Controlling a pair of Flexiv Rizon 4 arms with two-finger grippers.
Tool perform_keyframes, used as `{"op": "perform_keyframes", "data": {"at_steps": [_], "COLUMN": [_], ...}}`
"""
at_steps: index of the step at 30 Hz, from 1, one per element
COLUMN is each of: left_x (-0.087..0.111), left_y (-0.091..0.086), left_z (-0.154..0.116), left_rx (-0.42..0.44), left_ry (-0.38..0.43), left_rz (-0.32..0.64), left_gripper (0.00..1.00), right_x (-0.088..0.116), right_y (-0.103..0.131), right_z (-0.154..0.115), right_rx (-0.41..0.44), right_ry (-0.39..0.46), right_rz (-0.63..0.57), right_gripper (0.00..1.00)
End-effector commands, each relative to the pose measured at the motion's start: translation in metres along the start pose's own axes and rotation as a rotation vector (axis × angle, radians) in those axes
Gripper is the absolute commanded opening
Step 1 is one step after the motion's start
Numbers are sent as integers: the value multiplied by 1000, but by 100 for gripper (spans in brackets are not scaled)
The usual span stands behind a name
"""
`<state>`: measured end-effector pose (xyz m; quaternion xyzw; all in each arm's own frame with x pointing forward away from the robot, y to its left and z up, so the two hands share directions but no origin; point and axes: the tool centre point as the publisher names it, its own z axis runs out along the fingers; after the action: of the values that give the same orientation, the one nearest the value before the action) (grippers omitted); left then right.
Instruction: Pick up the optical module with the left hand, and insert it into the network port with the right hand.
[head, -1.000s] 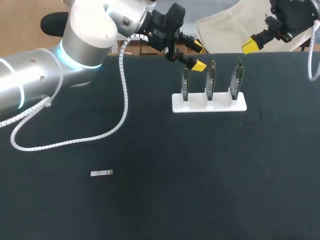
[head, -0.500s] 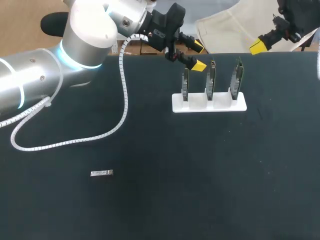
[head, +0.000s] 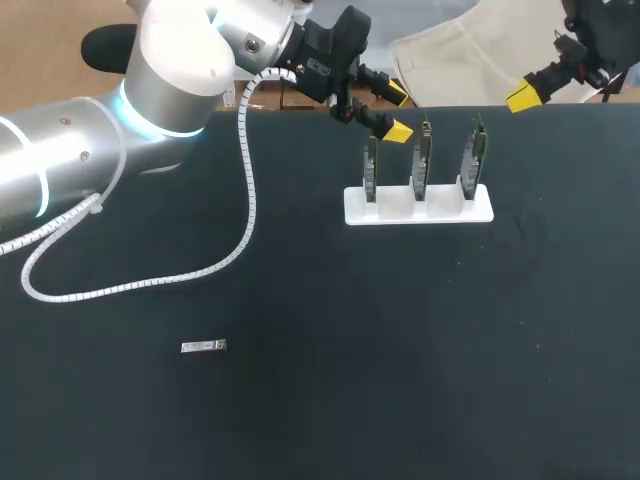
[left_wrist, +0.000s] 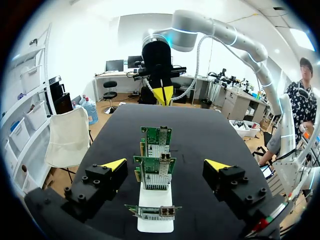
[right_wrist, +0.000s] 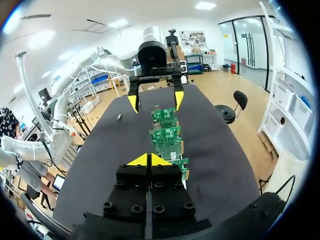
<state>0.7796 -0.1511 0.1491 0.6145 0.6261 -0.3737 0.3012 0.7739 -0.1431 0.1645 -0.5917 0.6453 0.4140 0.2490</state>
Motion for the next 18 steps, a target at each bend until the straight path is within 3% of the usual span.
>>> {"op": "perform_keyframes", "data": {"at_steps": [1, 12, 13, 14, 15, 18], "left_x": [-1, -1, -1, -1, -1, -1], "left_y": [1, 1, 1, 1, 1, 1], "left_z": [0, 0, 0, 0, 0, 0], "left_rx": [3, 3, 3, 3, 3, 3], "left_ry": [4, 4, 4, 4, 4, 4], "left_rz": [-1, -1, -1, -1, -1, -1], "left_gripper": [100, 100, 100, 100, 100, 100], "right_x": [2, 3, 4, 4, 4, 4], "right_y": [5, 4, 4, 4, 4, 4], "right_z": [1, 2, 2, 2, 2, 2], "right_rx": [18, 23, -4, 4, 4, 4], "right_ry": [13, 24, 18, 26, 26, 26], "right_rz": [-3, -8, 7, 2, 2, 2], "right_gripper": [0, 0, 12, 78, 100, 100]}}
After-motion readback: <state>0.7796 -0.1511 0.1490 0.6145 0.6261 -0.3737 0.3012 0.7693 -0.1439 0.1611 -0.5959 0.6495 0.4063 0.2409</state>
